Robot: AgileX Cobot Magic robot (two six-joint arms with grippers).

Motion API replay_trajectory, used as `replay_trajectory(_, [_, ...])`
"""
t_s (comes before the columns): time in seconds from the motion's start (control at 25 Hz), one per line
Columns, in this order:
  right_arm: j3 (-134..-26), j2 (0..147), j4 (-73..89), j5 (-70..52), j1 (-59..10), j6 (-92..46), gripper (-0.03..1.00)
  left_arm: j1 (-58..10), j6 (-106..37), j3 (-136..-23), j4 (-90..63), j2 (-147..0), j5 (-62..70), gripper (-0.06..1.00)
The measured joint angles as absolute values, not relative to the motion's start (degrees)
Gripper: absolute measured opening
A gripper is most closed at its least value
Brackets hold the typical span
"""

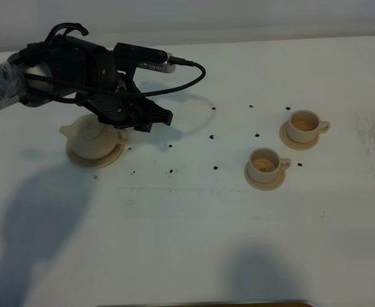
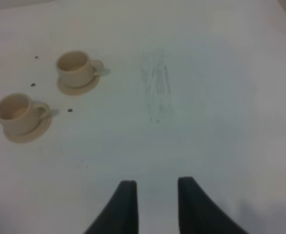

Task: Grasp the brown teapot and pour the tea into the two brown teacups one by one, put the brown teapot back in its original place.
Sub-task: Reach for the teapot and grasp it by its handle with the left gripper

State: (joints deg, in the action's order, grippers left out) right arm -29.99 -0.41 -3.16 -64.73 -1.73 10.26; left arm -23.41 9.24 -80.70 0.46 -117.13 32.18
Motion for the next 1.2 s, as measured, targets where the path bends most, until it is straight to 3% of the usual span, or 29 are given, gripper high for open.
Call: replay_trajectory(1.2, [-29.99,-0.41,-3.16,-64.73,-1.73,10.19,0.22,-23.41,-0.42,-80.70,-4.90,-117.13,38.99,0.42])
